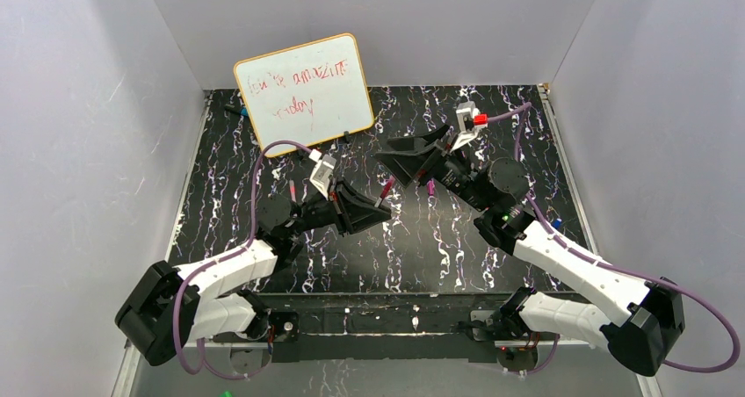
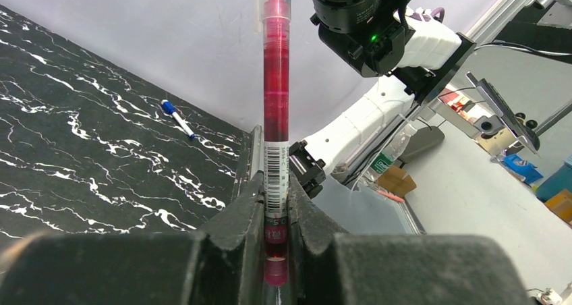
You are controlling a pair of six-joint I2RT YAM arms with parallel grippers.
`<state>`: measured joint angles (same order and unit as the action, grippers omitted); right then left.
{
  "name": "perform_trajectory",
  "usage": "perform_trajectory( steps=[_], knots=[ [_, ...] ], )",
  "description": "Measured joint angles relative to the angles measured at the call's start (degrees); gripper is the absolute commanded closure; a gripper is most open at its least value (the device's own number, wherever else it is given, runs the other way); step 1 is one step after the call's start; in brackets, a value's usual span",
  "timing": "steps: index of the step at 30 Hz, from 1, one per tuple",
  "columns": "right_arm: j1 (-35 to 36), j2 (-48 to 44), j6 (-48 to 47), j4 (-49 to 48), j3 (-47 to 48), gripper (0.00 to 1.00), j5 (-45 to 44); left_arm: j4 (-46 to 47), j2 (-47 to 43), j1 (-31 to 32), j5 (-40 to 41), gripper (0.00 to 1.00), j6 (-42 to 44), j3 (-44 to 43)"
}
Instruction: Insert the pens into the pen caps
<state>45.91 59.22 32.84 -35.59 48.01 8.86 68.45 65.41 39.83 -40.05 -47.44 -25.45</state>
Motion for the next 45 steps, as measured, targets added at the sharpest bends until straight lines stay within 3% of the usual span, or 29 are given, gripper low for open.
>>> perform_trajectory(
  steps=[5,14,17,19,31,45],
  knots=[
    [0.0,0.0,0.0,0.7,0.0,0.55,1.0,-0.1,0.1,0.0,0.4,1.0,0.5,-0.6],
    [0.0,0.0,0.1,1.5,-0.1,0.68,2.0,-0.1,0.2,0.0,0.6,1.0,1.2,-1.3],
    [0.0,0.0,0.1,1.6,-0.1,0.8,1.9,0.0,0.4,0.0,0.6,1.0,1.4,-1.8],
    [-0.1,0.0,0.4,1.6,-0.1,0.99,1.9,-0.1,0.5,0.0,0.6,1.0,1.6,-1.8],
    [-0.6,-0.4,0.4,-0.2,-0.1,0.99,0.5,-2.7,1.9,0.0,-0.3,1.0,2.3,-5.7],
    [-0.9,-2.1,-0.1,-5.9,-0.1,0.99,-4.1,-19.5,2.3,-1.0,-6.3,1.0,8.3,-19.5]
  ],
)
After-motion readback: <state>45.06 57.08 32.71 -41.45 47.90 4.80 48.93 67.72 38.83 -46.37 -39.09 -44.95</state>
